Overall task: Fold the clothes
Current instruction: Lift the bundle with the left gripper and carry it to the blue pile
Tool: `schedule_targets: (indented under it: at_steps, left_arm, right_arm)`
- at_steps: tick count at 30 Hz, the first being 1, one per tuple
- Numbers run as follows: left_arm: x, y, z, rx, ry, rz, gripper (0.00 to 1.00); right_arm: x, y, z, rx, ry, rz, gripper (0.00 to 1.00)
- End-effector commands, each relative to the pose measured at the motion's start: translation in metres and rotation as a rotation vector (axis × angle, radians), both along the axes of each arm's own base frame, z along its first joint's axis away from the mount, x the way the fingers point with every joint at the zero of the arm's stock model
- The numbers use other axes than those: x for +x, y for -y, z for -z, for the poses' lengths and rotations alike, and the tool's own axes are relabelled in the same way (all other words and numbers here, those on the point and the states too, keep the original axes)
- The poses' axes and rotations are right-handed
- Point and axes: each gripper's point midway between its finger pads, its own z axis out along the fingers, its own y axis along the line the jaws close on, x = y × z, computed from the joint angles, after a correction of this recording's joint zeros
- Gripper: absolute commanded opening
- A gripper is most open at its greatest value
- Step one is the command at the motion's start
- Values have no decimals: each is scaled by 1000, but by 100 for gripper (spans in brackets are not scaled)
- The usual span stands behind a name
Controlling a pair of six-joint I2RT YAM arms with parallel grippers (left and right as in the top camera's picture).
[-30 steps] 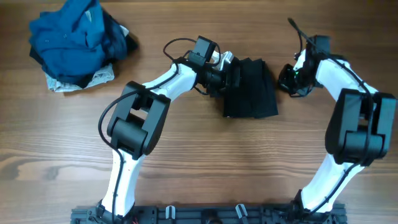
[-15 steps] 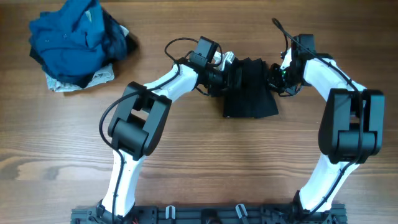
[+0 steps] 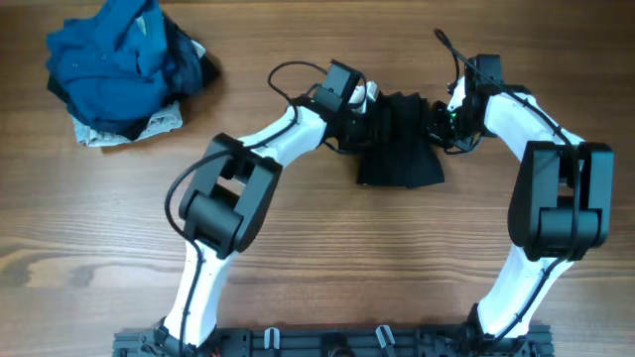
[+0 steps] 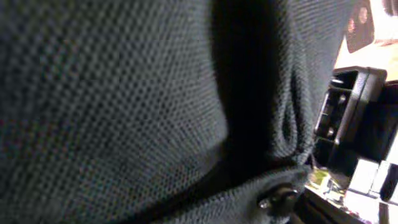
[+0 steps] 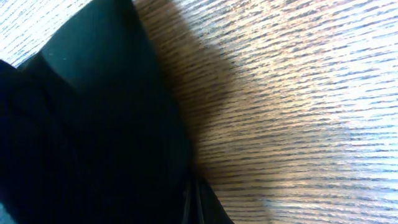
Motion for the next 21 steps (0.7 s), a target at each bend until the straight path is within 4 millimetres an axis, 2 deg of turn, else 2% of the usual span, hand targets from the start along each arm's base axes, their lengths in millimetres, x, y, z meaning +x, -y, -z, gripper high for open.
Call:
schedule_targets:
  at_steps: [1,3,4,5,7,9,10,11,15,18,19,20,21]
  left_arm:
    - [-19,3,50,100,-31,5,78]
    - [-19,4,50,96,-24,7,72]
    - [-18,5,49,94,-21,7,62]
    - [-18,5,49,94,-20,6,47]
    - [-18,5,49,94,-21,7,29]
    - [-17,5,49,92,-17,7,18]
    - [-17,5,48,90,-15,7,4]
    - [-16,6,47,86,-9,6,4]
    - [-8,5,32,68,26,2,4]
    - [3,-1,13,48,54,-20,4]
    - [9,-5,5,42,70,-34,4]
    - [14,-9,-2,35,82,-44,4]
    - [20,-14,-9,29,98,-52,4]
  right_arm:
    - [-11,-18,20,49,-66,-23,4]
    - [-11,-19,19,60,-66,-25,4]
    - [-11,-20,19,63,-66,-25,4]
    - [-11,-20,19,63,-66,-25,4]
    - [-11,-20,19,62,-66,-25,4]
    - [-12,-20,19,62,-67,-26,4]
    - [-12,-20,19,62,-69,-28,4]
    - [-13,-19,19,60,-70,-32,5]
    - [-18,-10,23,4,-88,-38,21]
    - [-21,-4,25,-15,-105,-27,45]
    - [-21,-2,25,-15,-107,-21,61]
    - [-21,1,24,-14,-108,-11,69]
    - [-21,4,24,-12,-112,6,72]
